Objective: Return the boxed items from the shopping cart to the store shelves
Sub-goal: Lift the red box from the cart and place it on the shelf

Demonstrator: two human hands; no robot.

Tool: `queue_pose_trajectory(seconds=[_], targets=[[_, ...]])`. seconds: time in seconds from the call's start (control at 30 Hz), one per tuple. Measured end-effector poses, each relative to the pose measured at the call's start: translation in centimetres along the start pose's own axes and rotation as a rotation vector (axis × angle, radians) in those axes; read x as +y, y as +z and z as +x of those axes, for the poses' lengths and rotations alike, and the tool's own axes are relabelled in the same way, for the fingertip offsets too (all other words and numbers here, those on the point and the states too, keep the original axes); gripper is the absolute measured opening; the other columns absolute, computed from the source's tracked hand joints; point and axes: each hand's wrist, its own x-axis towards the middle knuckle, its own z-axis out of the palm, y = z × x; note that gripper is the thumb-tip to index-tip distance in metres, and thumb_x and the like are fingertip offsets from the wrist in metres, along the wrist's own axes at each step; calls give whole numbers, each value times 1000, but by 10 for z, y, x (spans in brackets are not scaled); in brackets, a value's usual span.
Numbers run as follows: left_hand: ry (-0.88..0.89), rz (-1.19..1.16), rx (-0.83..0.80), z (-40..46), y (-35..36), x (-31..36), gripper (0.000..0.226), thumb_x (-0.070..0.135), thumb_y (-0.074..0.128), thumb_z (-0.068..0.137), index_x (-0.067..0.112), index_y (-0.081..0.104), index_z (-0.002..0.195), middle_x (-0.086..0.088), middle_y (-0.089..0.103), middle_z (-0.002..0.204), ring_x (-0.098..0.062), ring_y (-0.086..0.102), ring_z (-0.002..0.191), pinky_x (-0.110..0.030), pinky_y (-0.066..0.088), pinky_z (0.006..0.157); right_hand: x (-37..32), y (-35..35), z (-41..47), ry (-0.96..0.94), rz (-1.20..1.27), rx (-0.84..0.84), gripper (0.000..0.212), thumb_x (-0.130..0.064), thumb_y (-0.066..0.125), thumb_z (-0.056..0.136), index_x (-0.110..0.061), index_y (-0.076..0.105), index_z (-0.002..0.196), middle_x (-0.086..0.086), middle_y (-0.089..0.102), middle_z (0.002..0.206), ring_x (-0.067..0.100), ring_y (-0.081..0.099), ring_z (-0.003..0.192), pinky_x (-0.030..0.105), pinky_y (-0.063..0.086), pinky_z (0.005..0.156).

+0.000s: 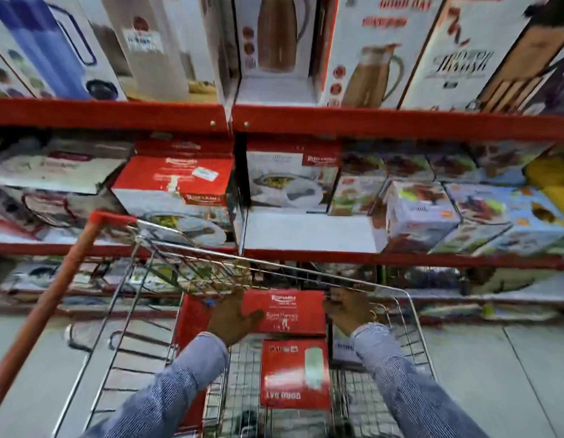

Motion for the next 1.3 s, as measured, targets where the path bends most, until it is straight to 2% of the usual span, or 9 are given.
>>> queue_pose_trajectory(seconds=[0.1,0.23,0.3,0.43,0.57,0.77,0.83,1.13,1.3], targets=[[-145,-234,-96,46,36,-58,73,57,78,41,20,67,103,-18,67,125,-34,64,116,-52,46,106,5,14,0,164,23,-189,30,-35,53,89,-19,72,105,4,73,110,25,68,97,28,48,87],[-248,-360,-155,32,32,-24,57,20,80,73,7,57,123,0,57,122,-16,54,113,-34,39,108,8,24,1,309,54,-272,38,-36,44,95,-17,65,120,10,65,126,25,62,104,26,41,85],[-307,-350,-118,27,30,-13,67,29,79,68,4,58,125,-4,61,129,-19,59,111,-32,41,106,11,27,6,356,149,-223,37,-29,48,95,-8,63,122,14,62,133,30,58,120,28,42,90],[-328,-360,-17,17,23,-6,40,23,65,84,2,63,119,-11,66,121,-18,54,95,-26,40,88,24,32,14,410,352,-131,35,-28,56,87,-12,67,117,17,61,133,36,55,124,34,45,101],[-255,-416,126,7,8,-5,60,44,63,59,13,70,109,-13,74,112,-27,65,96,-40,49,100,21,15,-3,302,392,-42,38,-62,47,71,-33,71,80,0,72,110,28,64,102,49,45,101],[-67,-314,321,-38,-38,28,35,37,73,77,21,67,107,5,72,98,-10,66,79,-23,52,72,-45,-41,-59,123,535,218,31,-50,54,86,-25,73,84,-6,73,87,20,66,86,30,48,71],[-10,-306,399,-49,-57,44,40,36,75,75,20,71,111,3,76,94,-14,71,79,-31,58,79,-60,-59,-67,74,603,262,25,-43,56,89,-24,71,85,-8,69,86,16,63,84,23,39,65],[177,-244,591,-78,-114,114,33,28,77,78,22,74,110,8,69,75,3,60,62,-13,43,60,-114,-128,-81,-145,664,369,19,-20,62,88,-24,68,70,-4,71,79,15,66,75,25,46,63],[232,-259,602,-74,-128,140,38,30,77,77,24,71,114,8,73,78,-15,72,73,-40,61,77,-124,-152,-69,-218,675,408,17,-23,65,85,-31,70,71,1,74,90,26,70,91,44,56,85]])
